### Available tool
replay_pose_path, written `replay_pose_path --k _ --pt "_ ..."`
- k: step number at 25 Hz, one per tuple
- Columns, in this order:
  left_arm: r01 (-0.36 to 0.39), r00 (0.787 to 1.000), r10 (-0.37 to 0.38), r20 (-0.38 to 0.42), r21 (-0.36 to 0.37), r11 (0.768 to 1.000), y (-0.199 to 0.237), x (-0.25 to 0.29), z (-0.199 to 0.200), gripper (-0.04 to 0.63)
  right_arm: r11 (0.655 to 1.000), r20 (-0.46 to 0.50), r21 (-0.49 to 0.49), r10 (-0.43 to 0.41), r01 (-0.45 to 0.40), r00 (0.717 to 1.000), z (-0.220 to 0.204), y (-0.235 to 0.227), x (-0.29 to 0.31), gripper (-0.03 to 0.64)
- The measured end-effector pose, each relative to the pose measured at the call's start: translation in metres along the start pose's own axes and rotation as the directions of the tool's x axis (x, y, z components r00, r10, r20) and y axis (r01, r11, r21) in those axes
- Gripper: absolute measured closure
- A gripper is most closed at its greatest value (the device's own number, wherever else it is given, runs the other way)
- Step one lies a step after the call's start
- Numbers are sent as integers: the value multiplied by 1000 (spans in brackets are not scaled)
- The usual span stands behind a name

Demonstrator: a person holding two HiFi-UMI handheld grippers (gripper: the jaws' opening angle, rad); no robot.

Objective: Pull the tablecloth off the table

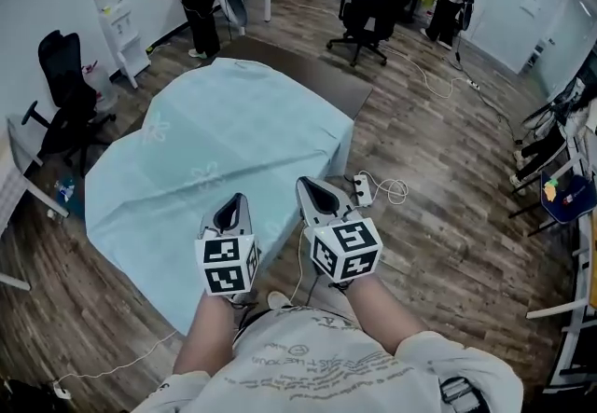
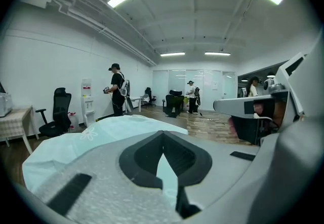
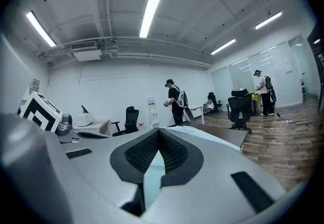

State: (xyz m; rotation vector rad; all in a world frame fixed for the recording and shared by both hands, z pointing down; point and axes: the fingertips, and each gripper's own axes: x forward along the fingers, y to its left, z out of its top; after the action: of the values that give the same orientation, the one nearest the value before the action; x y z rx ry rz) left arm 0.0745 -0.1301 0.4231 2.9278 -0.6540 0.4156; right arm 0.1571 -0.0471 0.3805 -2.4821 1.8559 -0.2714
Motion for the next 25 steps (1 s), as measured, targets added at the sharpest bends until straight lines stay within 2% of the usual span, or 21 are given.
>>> replay_pose_path --k 8,16,22,25 --pt "-52 999 52 -1 -35 998 56 56 19 584 1000 -23 7 20 -20 1000 5 -18 83 603" --pt "-123 992 120 -50 -70 990 97 68 7 584 997 -66 37 72 -69 995 -7 -14 136 603" --pt "-242 970 236 -67 -99 965 137 71 -1 584 988 -83 53 146 -142 986 -16 -8 180 603" --pt "-313 949 305 -79 -117 943 159 70 -4 584 981 -98 57 192 -187 976 -16 -4 208 603"
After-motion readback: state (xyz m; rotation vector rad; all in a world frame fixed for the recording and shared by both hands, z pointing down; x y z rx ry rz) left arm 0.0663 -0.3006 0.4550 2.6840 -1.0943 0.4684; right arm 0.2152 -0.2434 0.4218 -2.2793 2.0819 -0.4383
